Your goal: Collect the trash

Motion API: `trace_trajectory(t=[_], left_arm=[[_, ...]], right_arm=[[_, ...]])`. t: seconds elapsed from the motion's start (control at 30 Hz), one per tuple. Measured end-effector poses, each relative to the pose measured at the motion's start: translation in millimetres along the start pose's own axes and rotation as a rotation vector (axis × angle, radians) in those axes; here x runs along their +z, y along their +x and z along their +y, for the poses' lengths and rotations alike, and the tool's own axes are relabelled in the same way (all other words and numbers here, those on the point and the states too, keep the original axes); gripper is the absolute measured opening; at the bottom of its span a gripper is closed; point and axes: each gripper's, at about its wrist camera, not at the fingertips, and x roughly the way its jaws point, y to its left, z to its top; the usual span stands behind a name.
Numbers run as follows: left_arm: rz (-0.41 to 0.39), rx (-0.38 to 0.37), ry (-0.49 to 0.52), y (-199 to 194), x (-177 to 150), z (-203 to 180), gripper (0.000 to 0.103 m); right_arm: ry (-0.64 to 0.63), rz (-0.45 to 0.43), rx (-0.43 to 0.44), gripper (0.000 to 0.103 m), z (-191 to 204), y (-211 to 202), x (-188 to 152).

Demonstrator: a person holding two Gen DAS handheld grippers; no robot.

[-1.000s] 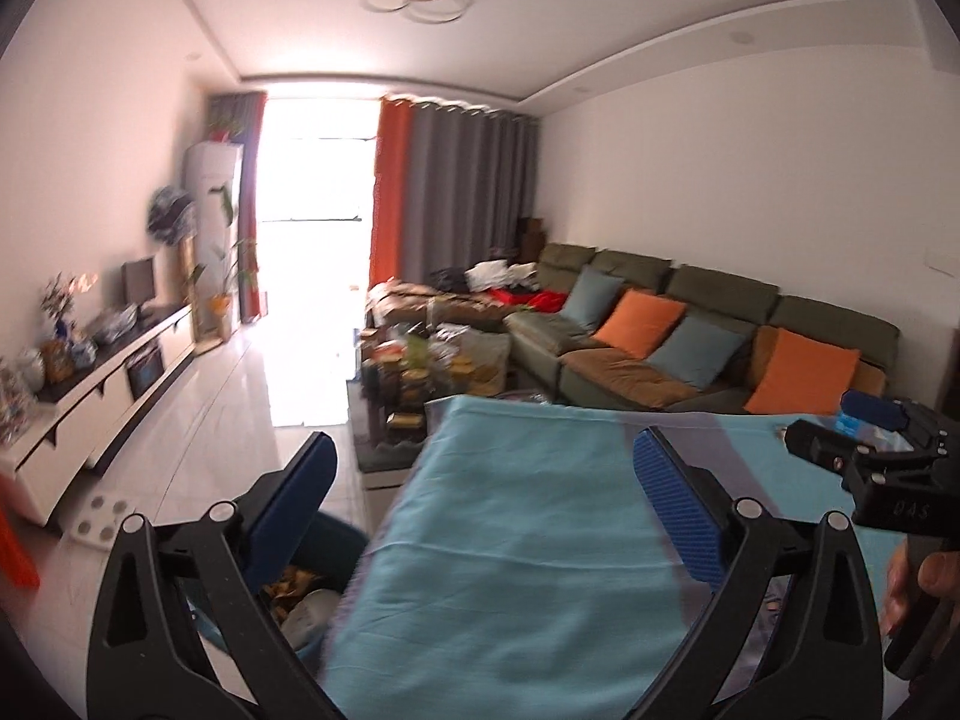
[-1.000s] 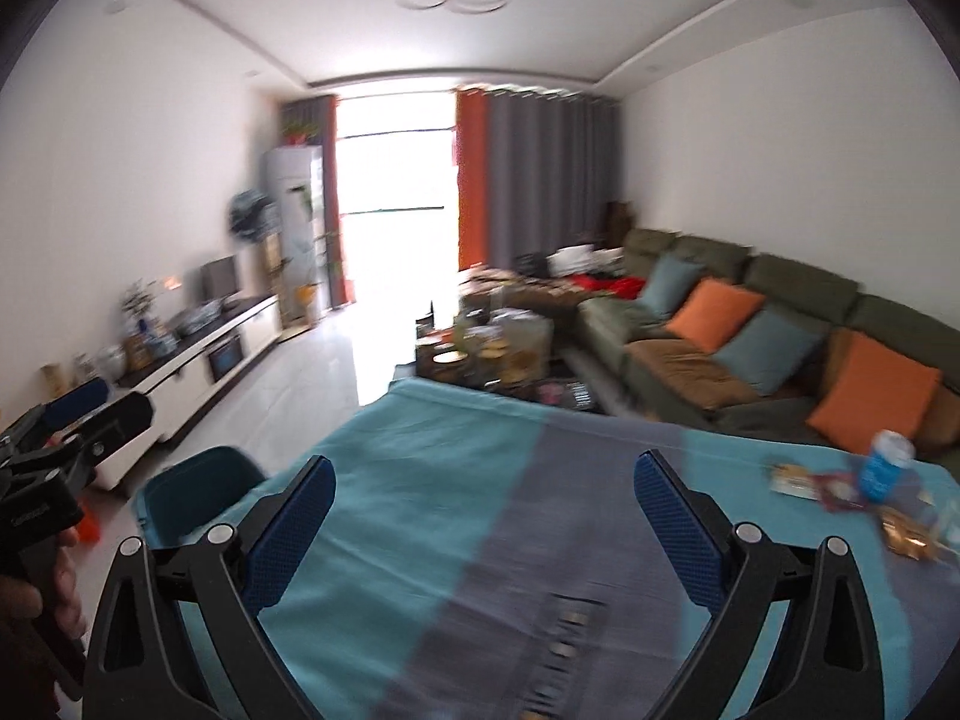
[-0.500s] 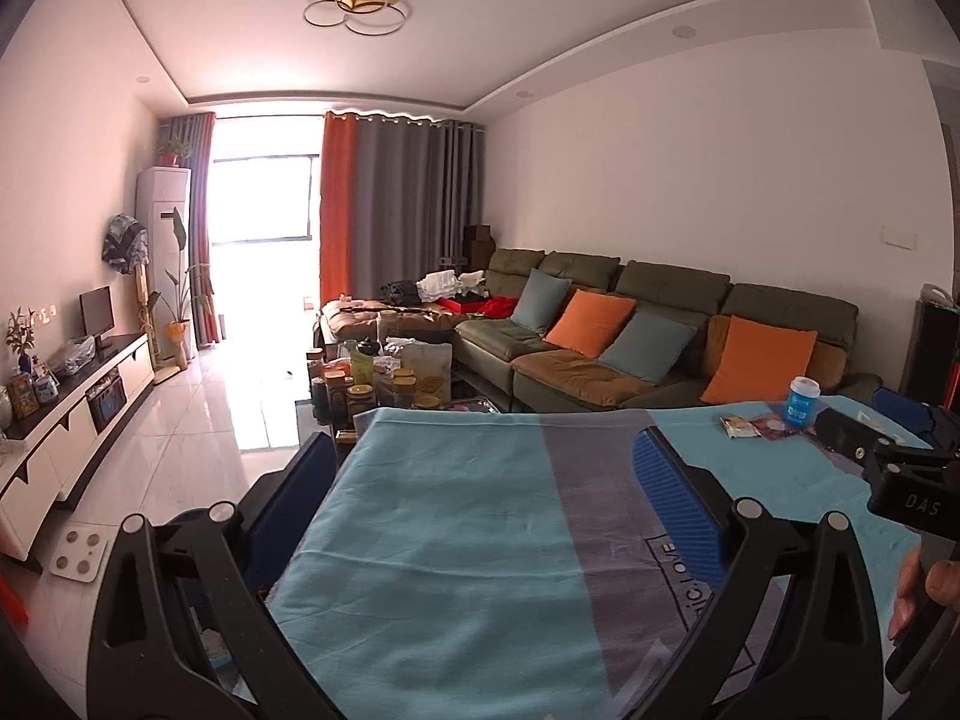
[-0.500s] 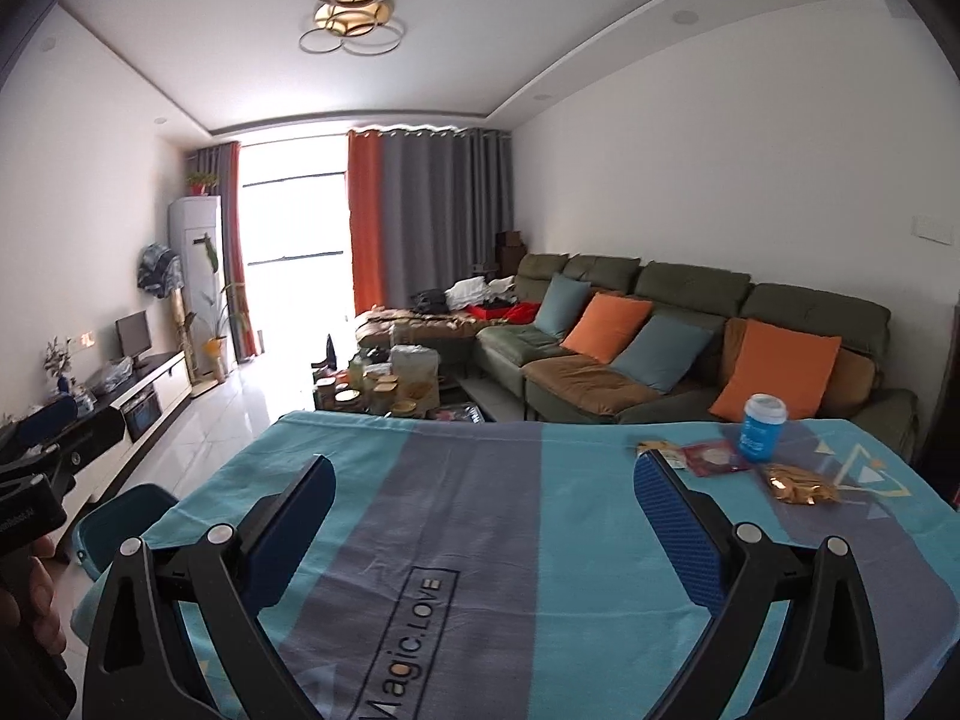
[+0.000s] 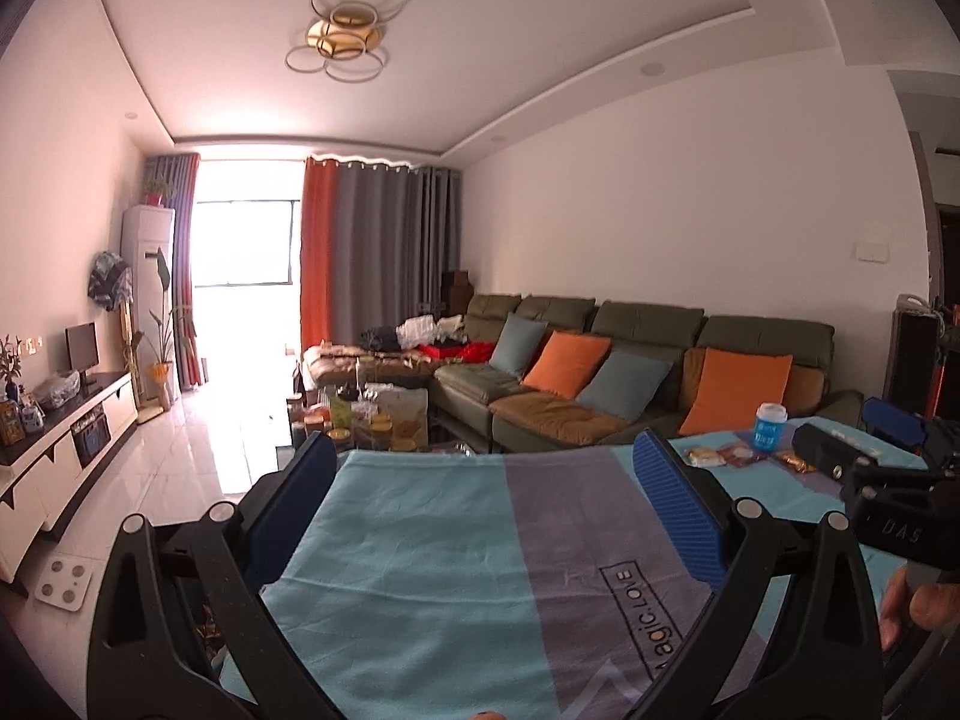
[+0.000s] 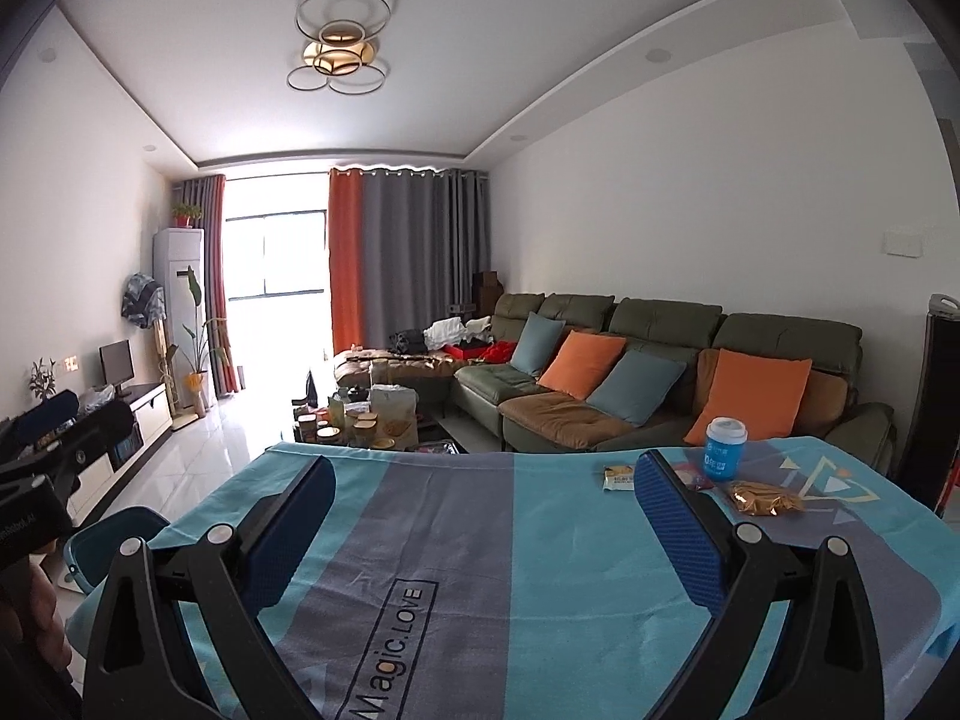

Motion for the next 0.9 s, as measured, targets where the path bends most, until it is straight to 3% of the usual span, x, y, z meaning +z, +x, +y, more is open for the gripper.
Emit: trace_trajectory(t=[0.57,0.9], left_arm=[[-0.042,-0.030,-0.032,-21,1,6,0.098],[-0.032,-0.031,-0.029,-22,-7,4,0.098]], right_arm=[[-0.017,-0.105,-0.041,0.096,14,-26,2],[0.012,-0.088,-0.068,0.096,13,-27,-1]])
